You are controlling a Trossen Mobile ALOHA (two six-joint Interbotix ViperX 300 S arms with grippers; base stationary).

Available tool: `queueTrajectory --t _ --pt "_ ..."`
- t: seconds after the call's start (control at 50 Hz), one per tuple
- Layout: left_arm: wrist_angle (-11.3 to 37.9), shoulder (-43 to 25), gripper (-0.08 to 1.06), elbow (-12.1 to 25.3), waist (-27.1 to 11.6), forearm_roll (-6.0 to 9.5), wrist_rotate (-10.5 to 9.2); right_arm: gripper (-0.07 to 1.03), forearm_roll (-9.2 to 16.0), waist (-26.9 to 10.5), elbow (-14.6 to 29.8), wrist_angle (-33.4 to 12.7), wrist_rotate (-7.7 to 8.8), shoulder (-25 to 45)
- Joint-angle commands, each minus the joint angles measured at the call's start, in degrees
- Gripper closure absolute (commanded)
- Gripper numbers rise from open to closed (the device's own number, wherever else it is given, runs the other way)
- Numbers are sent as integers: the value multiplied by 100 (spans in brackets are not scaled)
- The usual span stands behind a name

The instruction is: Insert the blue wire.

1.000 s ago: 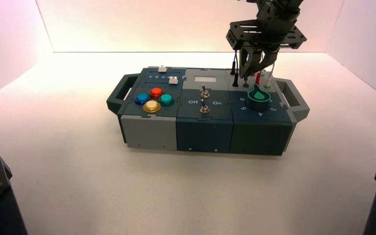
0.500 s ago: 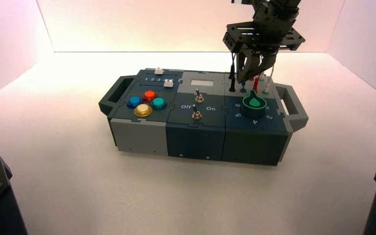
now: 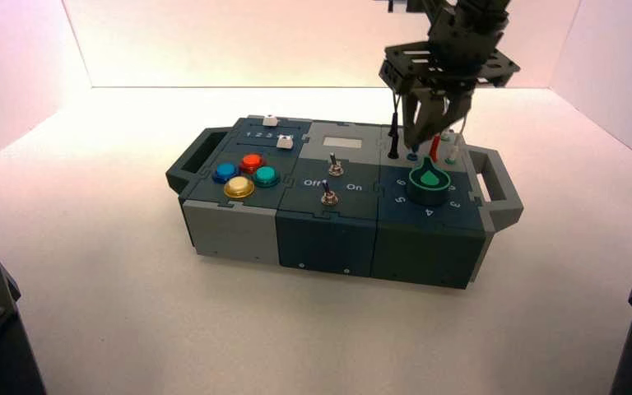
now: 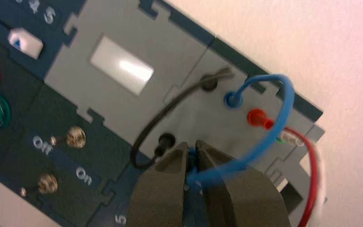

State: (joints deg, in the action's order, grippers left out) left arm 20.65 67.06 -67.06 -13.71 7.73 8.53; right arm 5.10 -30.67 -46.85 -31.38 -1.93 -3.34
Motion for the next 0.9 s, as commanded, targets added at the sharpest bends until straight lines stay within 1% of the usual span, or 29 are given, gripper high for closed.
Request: queueTrajectory --t 0.02,0.26,0.34,0.68,0.76,0.9 --pt "-70 -35 101 62 -18 -9 9 99 -26 -141 -18 -158 -26 -176" --pt "-79 -44 101 53 -9 -9 9 99 -44 -185 -35 -185 -26 -246" --pt "-79 -35 101 53 -9 0 9 99 -44 -246 -18 -158 -26 -211" --pt "-79 18 101 35 -9 -9 9 99 -44 -290 26 -158 -44 -70" --pt "-79 26 101 35 -9 -9 9 99 -35 -325 35 -158 -44 35" --pt "-79 35 101 35 -9 -9 9 99 -35 -360 97 -246 -53 519"
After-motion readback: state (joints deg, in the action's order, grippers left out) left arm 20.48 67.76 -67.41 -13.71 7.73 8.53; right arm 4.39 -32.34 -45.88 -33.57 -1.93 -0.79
